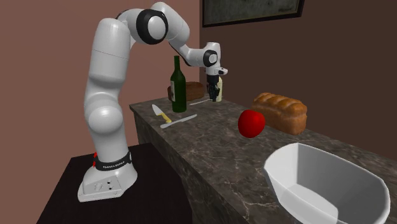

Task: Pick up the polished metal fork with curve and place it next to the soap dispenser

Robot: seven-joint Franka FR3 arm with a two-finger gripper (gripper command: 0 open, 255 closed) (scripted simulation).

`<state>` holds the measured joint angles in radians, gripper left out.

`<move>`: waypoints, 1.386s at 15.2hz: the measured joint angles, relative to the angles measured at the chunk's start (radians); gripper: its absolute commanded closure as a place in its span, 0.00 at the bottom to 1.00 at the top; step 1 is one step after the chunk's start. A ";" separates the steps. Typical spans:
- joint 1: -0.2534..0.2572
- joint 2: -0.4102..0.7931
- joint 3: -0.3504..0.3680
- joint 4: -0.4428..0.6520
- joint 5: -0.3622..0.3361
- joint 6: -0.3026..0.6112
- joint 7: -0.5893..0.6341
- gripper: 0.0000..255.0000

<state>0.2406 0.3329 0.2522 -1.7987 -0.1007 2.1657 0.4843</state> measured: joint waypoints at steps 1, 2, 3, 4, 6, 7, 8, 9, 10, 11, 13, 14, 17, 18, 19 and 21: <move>0.001 0.008 -0.001 -0.002 -0.003 0.010 0.001 1.00; 0.001 0.011 -0.002 -0.011 -0.004 0.022 0.003 1.00; 0.001 0.017 -0.003 -0.018 -0.006 0.034 0.004 1.00; 0.002 0.024 -0.004 -0.023 -0.009 0.047 0.006 1.00; 0.003 0.031 -0.005 -0.029 -0.011 0.059 0.008 1.00; 0.003 0.032 -0.005 -0.029 -0.012 0.060 0.008 1.00; 0.003 0.032 -0.005 -0.030 -0.012 0.061 0.008 1.00; 0.003 0.033 -0.005 -0.030 -0.012 0.061 0.008 1.00; 0.003 0.033 -0.005 -0.030 -0.012 0.062 0.008 1.00; 0.003 0.033 -0.005 -0.030 -0.012 0.062 0.008 0.00; 0.003 0.033 -0.005 -0.030 -0.012 0.062 0.008 0.00; 0.003 0.033 -0.005 -0.030 -0.012 0.062 0.008 0.00; 0.003 0.033 -0.005 -0.030 -0.012 0.062 0.008 0.00; 0.002 0.025 -0.004 -0.026 -0.009 0.050 0.006 0.00; 0.002 0.012 -0.002 -0.019 -0.005 0.030 0.005 0.00; 0.000 -0.019 0.003 0.005 0.005 -0.022 0.000 0.00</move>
<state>0.2406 0.3139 0.2554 -1.7935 -0.0953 2.1436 0.4842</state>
